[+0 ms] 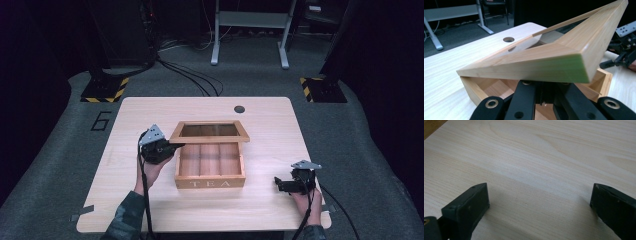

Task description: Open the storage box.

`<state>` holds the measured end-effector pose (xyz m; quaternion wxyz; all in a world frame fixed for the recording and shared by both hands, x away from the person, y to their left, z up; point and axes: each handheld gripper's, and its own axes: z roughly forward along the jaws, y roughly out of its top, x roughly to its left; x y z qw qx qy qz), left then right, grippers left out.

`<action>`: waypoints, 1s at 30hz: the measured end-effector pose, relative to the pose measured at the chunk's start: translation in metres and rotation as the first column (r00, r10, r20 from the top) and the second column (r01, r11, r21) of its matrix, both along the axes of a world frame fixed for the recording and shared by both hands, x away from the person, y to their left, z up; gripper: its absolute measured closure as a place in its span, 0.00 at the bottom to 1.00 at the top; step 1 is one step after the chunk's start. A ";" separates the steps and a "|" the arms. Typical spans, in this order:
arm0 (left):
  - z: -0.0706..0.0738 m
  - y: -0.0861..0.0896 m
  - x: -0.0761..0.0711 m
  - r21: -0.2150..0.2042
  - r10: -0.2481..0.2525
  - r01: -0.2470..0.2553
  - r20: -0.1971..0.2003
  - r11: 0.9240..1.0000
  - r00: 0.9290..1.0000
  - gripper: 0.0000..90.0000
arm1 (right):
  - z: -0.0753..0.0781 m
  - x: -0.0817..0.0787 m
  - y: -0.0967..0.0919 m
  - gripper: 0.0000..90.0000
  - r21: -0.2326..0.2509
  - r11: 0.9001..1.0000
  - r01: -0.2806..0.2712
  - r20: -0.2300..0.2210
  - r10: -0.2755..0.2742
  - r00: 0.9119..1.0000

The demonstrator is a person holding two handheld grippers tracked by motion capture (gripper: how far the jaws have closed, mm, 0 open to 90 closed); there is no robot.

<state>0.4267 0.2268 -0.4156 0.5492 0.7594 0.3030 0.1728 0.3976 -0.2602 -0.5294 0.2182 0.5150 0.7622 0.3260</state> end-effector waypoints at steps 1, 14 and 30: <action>-0.001 0.000 -0.001 0.006 0.000 0.000 0.002 1.000 1.000 0.99 | 0.000 0.000 0.000 0.02 0.000 1.000 0.000 0.000 0.000 1.000; -0.018 0.000 -0.014 0.034 0.008 -0.008 0.005 0.999 1.000 0.99 | 0.000 0.000 0.000 0.02 0.000 1.000 0.000 0.000 0.000 1.000; -0.057 0.000 -0.032 0.066 0.010 -0.008 -0.039 0.998 0.999 0.99 | 0.000 0.000 0.000 0.02 -0.002 1.000 0.000 -0.003 0.000 1.000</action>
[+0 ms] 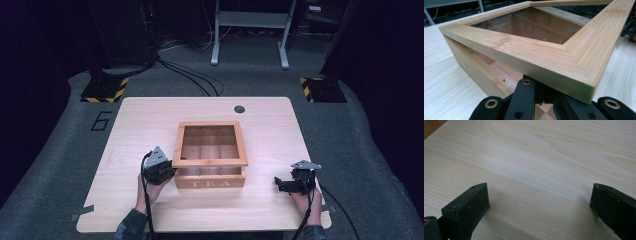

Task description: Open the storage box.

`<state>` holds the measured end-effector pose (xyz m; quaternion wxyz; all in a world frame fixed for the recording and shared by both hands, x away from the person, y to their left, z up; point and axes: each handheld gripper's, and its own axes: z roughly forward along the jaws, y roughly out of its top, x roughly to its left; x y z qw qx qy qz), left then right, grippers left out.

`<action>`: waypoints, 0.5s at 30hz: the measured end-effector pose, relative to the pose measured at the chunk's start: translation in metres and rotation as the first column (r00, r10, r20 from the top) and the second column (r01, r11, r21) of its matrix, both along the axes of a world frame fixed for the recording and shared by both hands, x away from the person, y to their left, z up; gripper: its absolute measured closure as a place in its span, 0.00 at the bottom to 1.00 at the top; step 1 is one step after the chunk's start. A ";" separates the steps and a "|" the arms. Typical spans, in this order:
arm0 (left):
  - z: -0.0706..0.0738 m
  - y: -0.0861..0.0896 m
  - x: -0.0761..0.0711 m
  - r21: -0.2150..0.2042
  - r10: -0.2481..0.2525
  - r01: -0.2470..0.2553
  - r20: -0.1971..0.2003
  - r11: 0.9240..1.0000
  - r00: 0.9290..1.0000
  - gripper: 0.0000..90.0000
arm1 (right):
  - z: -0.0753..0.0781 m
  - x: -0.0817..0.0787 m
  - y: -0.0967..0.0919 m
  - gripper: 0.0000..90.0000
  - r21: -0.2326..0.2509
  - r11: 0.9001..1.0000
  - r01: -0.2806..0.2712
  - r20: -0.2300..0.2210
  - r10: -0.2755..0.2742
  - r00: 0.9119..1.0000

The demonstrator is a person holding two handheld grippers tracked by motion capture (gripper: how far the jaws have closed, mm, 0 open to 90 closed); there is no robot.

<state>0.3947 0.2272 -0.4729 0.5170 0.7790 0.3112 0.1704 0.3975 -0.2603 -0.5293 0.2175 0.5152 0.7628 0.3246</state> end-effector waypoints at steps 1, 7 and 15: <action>0.000 0.000 0.000 0.000 0.000 0.000 0.000 1.000 1.000 0.99 | 0.000 0.000 0.000 0.02 0.001 1.000 0.001 0.003 -0.001 1.000; -0.011 0.000 -0.008 -0.005 -0.002 0.002 -0.025 1.000 1.000 0.99 | 0.000 0.000 0.000 0.02 0.001 1.000 0.001 0.001 -0.001 1.000; -0.014 0.002 -0.020 -0.005 -0.007 0.007 -0.030 1.000 1.000 0.98 | 0.000 0.000 0.000 0.02 0.001 1.000 0.001 0.003 -0.001 1.000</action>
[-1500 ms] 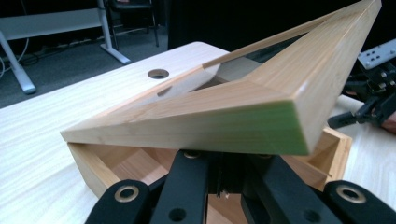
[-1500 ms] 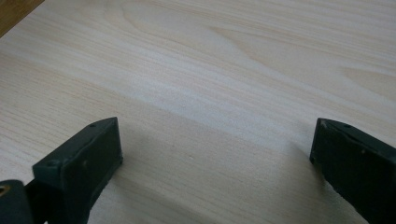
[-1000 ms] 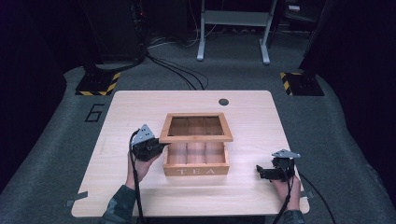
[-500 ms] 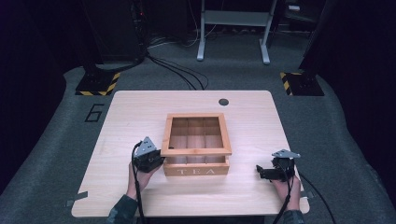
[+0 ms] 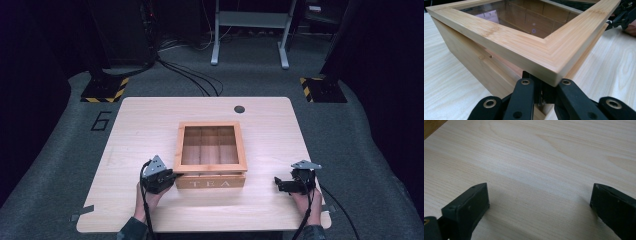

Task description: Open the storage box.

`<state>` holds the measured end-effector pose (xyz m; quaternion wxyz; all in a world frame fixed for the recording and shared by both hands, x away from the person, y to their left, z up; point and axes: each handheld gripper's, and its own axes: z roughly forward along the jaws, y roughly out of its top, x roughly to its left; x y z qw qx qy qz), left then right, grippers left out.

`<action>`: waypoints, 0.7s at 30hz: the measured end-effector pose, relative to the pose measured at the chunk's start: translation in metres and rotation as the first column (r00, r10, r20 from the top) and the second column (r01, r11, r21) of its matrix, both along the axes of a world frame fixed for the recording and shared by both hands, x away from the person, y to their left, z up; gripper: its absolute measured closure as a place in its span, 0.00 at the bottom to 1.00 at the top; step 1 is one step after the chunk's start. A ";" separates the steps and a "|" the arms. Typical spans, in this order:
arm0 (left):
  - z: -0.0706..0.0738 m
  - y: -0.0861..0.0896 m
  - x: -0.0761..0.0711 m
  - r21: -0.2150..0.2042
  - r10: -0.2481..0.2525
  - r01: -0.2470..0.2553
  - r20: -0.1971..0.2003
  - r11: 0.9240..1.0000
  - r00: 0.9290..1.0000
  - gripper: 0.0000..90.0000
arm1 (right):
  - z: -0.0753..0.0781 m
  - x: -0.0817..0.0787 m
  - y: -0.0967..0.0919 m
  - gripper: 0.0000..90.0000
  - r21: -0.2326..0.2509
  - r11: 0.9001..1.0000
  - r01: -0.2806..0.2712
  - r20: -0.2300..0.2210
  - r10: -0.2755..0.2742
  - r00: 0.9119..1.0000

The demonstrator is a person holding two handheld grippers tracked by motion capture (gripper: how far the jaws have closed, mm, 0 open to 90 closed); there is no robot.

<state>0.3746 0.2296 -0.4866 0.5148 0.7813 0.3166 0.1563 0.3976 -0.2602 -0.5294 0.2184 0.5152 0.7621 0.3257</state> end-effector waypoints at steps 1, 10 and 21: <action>0.000 0.001 -0.001 0.002 -0.001 0.001 0.002 1.000 1.000 0.98 | 0.000 0.000 0.000 0.02 0.000 1.000 0.000 0.000 0.000 1.000; 0.004 0.009 -0.013 0.008 0.010 -0.010 0.018 1.000 1.000 0.97 | 0.000 0.000 0.000 0.02 0.000 1.000 -0.001 0.000 0.001 1.000; 0.003 0.019 -0.022 -0.016 0.022 -0.022 0.006 1.000 1.000 0.96 | 0.000 0.000 0.000 0.02 0.000 1.000 0.000 0.000 0.000 1.000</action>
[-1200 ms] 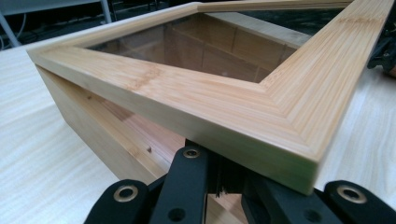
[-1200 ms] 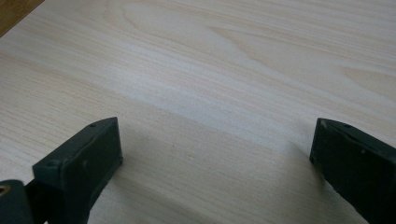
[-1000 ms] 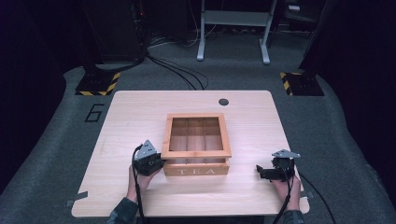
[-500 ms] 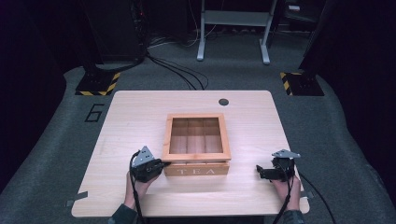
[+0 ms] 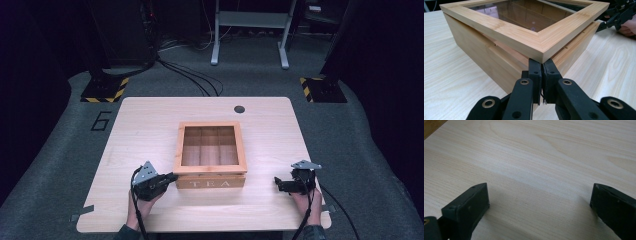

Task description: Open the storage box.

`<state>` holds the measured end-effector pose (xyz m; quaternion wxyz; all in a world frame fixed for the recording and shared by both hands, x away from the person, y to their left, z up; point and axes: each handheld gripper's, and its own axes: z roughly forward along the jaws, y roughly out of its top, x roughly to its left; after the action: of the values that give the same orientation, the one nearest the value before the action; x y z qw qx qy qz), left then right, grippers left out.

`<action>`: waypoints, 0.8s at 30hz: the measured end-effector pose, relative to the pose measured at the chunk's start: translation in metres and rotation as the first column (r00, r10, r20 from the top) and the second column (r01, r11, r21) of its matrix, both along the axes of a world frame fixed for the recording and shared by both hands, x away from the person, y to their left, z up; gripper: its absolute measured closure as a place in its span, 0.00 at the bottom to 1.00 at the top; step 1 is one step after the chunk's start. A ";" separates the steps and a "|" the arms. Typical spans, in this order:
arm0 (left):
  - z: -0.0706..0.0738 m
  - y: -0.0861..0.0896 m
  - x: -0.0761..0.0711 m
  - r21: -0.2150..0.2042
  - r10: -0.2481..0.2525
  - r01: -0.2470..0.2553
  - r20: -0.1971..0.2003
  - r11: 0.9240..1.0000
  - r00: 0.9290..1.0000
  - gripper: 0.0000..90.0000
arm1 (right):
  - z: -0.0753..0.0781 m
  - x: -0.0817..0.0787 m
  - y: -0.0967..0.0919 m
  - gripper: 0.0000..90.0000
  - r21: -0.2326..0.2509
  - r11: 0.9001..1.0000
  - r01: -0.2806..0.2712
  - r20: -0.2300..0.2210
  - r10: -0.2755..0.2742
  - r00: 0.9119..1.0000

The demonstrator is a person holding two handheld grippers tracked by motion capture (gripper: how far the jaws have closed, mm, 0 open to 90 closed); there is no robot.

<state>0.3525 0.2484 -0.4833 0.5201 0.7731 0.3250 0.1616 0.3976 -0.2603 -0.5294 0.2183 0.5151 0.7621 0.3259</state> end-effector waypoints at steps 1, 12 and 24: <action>0.000 0.001 -0.002 0.000 0.006 -0.006 0.002 1.000 1.000 0.96 | 0.000 0.000 0.000 0.02 -0.001 1.000 0.000 0.000 0.000 1.000; -0.006 0.004 -0.010 0.048 0.027 -0.026 -0.007 0.998 1.000 0.94 | 0.000 0.000 0.000 0.02 0.000 1.000 0.000 -0.001 0.000 1.000; -0.022 0.040 -0.013 0.053 0.137 -0.132 -0.089 0.990 0.987 0.73 | 0.000 0.000 0.000 0.02 -0.001 1.000 0.001 -0.003 -0.001 1.000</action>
<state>0.3396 0.2888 -0.5050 0.4742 0.7680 0.3963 0.1680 0.3974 -0.2602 -0.5293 0.2179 0.5158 0.7624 0.3245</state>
